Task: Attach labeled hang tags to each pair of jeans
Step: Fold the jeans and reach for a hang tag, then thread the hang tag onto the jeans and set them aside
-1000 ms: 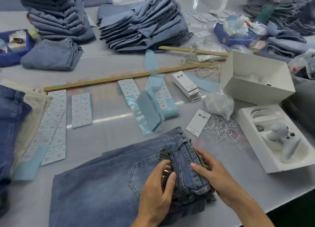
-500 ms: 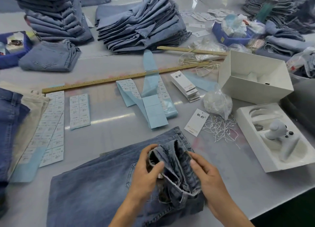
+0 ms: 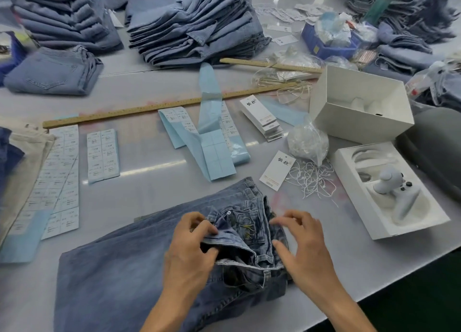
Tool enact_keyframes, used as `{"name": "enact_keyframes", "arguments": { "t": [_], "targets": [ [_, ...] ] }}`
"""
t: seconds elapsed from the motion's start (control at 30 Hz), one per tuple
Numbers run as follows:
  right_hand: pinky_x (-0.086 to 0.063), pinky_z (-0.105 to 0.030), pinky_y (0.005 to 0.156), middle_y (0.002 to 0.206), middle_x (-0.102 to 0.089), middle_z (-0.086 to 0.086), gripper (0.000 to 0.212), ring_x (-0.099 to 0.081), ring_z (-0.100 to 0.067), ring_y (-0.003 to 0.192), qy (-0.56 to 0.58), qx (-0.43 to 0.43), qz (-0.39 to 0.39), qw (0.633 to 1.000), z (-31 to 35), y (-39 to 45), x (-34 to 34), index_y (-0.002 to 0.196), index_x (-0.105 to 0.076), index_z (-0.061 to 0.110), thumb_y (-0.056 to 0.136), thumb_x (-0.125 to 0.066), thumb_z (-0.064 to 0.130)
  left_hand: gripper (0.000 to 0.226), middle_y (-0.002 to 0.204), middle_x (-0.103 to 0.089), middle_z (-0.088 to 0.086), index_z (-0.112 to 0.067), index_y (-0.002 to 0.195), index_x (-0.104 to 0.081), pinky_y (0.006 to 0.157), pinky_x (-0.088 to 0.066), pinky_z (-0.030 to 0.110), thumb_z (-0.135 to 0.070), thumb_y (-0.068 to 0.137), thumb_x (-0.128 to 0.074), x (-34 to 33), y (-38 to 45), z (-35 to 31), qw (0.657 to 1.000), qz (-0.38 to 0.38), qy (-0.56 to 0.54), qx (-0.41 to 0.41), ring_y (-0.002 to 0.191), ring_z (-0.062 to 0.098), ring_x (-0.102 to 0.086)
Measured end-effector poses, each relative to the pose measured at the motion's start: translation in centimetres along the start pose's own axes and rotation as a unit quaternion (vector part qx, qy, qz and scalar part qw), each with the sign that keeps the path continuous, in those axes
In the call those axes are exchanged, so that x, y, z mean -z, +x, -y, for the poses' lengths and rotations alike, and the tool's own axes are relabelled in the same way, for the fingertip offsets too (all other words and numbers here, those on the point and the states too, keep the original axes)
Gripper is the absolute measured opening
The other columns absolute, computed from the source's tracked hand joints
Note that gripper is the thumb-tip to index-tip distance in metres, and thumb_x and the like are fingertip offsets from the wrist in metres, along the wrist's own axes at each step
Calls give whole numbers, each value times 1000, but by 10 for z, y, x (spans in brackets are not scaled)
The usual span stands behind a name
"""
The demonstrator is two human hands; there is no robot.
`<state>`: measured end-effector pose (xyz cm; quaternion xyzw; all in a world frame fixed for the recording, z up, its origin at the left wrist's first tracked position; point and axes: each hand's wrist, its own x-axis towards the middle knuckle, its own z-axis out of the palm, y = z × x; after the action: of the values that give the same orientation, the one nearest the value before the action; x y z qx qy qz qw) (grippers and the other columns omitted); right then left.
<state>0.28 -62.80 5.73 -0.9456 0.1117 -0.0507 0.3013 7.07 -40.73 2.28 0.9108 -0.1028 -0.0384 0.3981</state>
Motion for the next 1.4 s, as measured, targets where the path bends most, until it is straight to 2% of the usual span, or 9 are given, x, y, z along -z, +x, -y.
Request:
{"name": "enact_keyframes", "arguments": {
  "t": [0.1,0.2,0.33,0.47,0.7,0.87,1.07,1.17,1.4],
  "targets": [
    [-41,-25,88,106,-51,17,32,-46,-7,99,-53,65,39,996,2,-2,9,102,-73,32,76,-86,18,37,121,-60,-10,-20,78,-58,63,-56,35,-10,62,-89,2,6,-1,985,12,87,-151,108,16,-60],
    [-49,-38,84,99,-65,20,17,-58,-6,96,-49,110,134,984,6,-6,11,102,-75,31,85,-78,29,33,88,-66,-11,-20,73,-54,69,-51,34,-33,74,-85,7,16,-6,977,21,96,-190,90,17,-61],
    [-47,-24,84,99,-66,24,27,-52,1,96,-21,96,167,981,11,-6,7,111,-69,35,94,-55,52,37,57,-55,-10,-25,69,-49,61,-37,32,-57,83,-62,11,30,-8,982,50,109,-147,58,14,-49],
    [-44,-19,77,91,-63,28,22,-53,4,86,-46,31,164,985,6,2,4,108,-66,42,94,-57,56,26,61,-67,-13,-32,84,-61,55,-45,31,-57,91,-60,10,34,-11,989,119,-92,6,54,1,-56],
    [-37,-14,57,68,-63,24,15,-58,1,69,-39,-59,176,982,0,23,-7,85,-67,31,91,-61,44,34,95,-69,-15,-44,108,-64,80,-55,30,-51,78,-79,17,41,-5,956,244,-162,1,85,1,-67],
    [-42,-21,57,69,-63,25,18,-56,-3,61,-2,-90,179,980,-2,29,-12,76,-64,32,92,-61,40,76,131,-31,-49,-61,135,-34,107,-34,33,-43,69,-68,32,38,0,955,285,-36,-78,129,-3,-34],
    [-46,-25,60,73,-63,26,20,-59,-4,65,-9,-101,172,980,0,27,-14,76,-63,33,94,-59,40,42,92,-62,-40,-51,116,-63,100,-34,25,-37,79,-76,27,35,-6,958,268,19,-104,91,-6,-54],
    [-43,-23,57,72,-64,22,20,-58,-5,66,-17,-72,167,983,4,23,-12,80,-62,32,94,-57,45,3,65,-66,-22,-35,85,-75,68,-40,18,-37,88,-76,16,34,-11,985,157,-38,-64,63,0,-58],
    [-37,-13,78,89,-55,26,16,-48,4,89,-45,20,53,997,17,16,-17,103,-67,39,89,-74,35,29,55,-67,0,-22,63,-74,48,-44,15,-10,89,-74,2,45,-10,925,165,-272,208,47,7,-60]
  ]
}}
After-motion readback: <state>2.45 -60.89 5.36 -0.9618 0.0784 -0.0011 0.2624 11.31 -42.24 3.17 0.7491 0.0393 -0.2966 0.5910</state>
